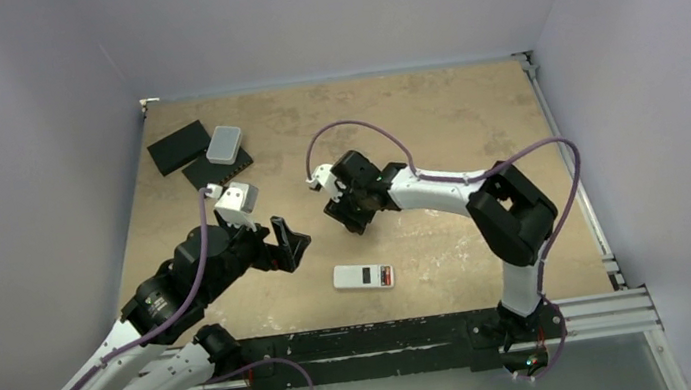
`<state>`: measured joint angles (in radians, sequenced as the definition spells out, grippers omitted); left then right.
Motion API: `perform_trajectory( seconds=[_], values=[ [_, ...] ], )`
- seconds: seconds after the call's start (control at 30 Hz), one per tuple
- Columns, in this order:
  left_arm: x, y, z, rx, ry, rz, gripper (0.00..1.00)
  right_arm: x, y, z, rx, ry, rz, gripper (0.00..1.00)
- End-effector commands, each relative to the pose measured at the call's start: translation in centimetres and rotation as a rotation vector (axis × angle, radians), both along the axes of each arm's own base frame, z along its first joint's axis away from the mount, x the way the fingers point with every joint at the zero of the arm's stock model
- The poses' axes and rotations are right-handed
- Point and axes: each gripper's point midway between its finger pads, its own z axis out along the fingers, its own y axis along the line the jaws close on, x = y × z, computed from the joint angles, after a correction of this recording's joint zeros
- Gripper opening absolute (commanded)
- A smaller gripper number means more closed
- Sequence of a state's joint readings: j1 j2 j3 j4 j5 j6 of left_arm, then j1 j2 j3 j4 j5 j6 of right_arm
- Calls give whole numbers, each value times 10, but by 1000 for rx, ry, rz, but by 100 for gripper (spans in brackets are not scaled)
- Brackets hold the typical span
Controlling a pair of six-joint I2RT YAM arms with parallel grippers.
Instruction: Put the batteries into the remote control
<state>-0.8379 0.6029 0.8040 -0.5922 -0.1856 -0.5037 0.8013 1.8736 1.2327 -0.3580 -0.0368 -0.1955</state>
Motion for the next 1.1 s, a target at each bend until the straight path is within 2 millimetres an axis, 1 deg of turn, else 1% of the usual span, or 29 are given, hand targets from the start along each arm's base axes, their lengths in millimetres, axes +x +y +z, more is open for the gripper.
perform_trajectory(
  seconds=[0.0,0.2,0.33,0.47,0.5,0.6,0.73,0.83,1.07],
  values=[
    [3,-4,5,-11,-28,-16,99,-6,-10,41,32,-52,-33,37],
    [3,-5,3,-6,-20,-18,99,-25,-28,61,23,-65,-39,37],
    [4,-7,0,0,-7,-19,99,-38,-41,70,14,-79,-25,37],
    [4,-8,0,-3,-5,-22,99,-51,-50,83,8,-105,4,37],
    [4,-7,-1,-3,-5,-21,99,-53,-51,88,13,-114,16,37],
    [3,-6,1,-9,-10,-20,99,-64,-52,95,23,-116,58,37],
    [0,-7,4,-20,-18,-34,99,-82,-54,94,0,-95,131,37],
    [-2,-7,7,-29,-28,-45,99,-95,-62,89,-49,-61,165,38],
    [-7,-8,13,-50,-44,-72,99,-117,-76,78,-135,-15,225,35]
  ],
)
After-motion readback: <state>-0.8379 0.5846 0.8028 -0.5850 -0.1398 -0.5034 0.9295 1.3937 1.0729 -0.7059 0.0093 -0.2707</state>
